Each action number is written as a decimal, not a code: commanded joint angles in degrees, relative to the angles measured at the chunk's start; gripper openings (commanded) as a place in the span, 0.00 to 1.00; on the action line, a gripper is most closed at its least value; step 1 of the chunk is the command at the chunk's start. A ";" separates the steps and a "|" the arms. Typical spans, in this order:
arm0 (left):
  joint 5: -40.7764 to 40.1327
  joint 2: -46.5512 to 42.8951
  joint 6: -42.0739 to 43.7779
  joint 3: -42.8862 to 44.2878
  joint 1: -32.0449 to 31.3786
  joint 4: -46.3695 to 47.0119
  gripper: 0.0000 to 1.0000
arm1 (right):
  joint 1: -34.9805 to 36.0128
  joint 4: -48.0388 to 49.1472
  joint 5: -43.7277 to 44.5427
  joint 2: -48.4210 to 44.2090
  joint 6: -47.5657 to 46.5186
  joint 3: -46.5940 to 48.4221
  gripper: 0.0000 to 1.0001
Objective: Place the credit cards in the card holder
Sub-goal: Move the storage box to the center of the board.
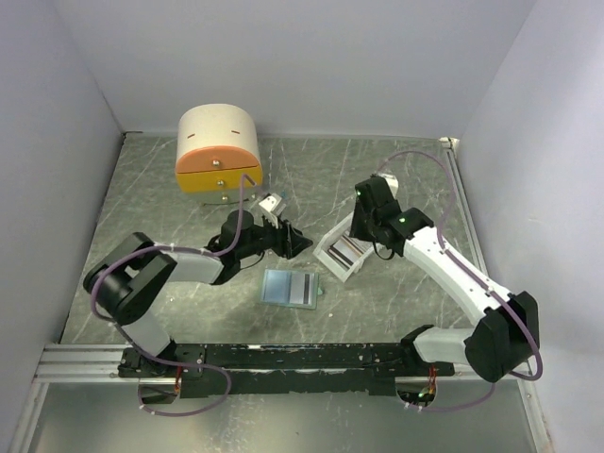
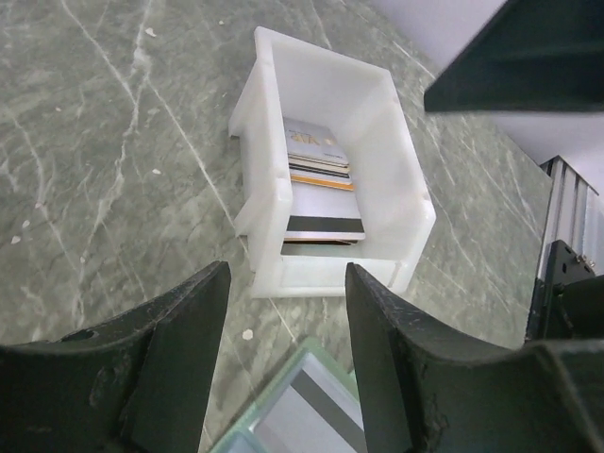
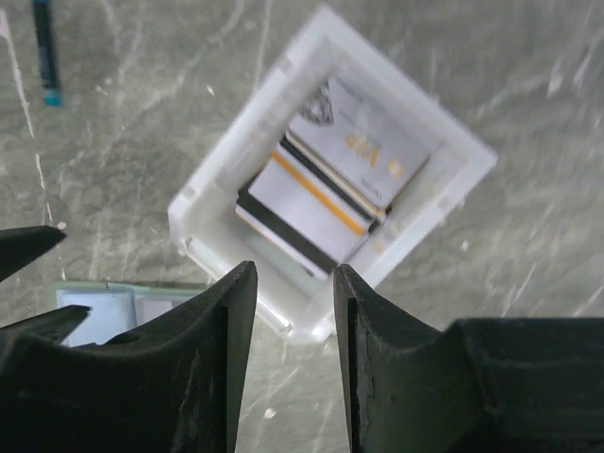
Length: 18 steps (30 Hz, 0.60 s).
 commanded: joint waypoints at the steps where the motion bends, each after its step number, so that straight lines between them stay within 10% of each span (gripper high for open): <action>1: 4.83 4.80 3.35 2.60 -0.37 13.18 0.64 | -0.04 8.27 2.53 0.76 -19.64 2.86 0.39; 18: 8.35 21.49 6.82 8.17 -1.14 25.01 0.55 | -0.46 27.29 -2.85 7.53 -41.30 -9.17 0.42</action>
